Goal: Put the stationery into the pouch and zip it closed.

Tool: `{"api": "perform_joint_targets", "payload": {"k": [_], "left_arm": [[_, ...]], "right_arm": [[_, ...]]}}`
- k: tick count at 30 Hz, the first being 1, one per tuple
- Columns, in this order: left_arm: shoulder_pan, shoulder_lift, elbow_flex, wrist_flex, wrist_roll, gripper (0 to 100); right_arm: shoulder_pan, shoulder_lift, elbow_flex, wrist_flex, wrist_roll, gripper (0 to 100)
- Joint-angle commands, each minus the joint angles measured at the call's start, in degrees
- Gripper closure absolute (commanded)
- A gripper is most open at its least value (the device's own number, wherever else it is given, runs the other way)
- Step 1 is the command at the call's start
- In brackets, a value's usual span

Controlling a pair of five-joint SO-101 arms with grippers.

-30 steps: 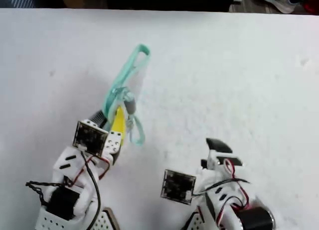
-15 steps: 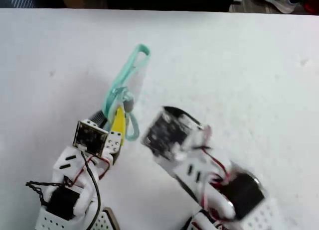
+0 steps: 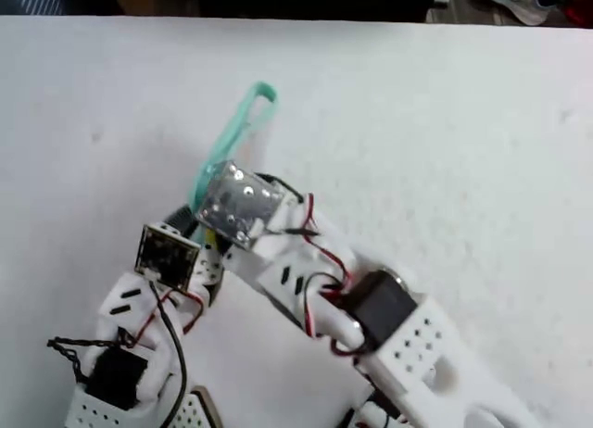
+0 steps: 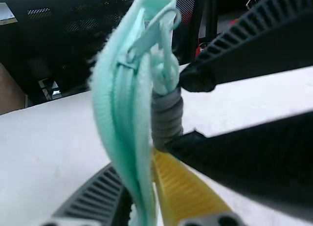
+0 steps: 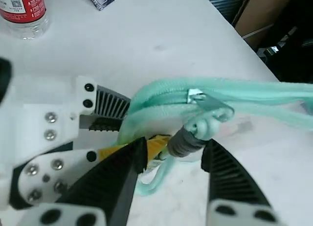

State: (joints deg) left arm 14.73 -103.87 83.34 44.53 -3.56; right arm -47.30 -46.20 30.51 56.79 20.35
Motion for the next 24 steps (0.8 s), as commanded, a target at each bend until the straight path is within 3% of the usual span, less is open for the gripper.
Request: {"api": "perform_joint_targets", "payload": {"k": [1, 8, 17, 24], "left_arm": [[-0.4, -0.6, -3.6, 1.0, 0.6, 98], [-0.4, -0.6, -3.6, 1.3, 0.6, 98], [-0.2, -0.6, -3.6, 1.3, 0.6, 98], [-0.1, -0.6, -3.6, 1.3, 0.4, 98]], "right_arm": [[-0.7, 2.9, -2.6, -3.0, -0.6, 82.8], [-0.5, 4.3, -2.6, -3.8, -0.6, 82.7], [2.5, 4.4, 3.4, -16.1, -0.6, 82.8], [2.2, 4.4, 4.8, -18.2, -0.6, 83.0]]}}
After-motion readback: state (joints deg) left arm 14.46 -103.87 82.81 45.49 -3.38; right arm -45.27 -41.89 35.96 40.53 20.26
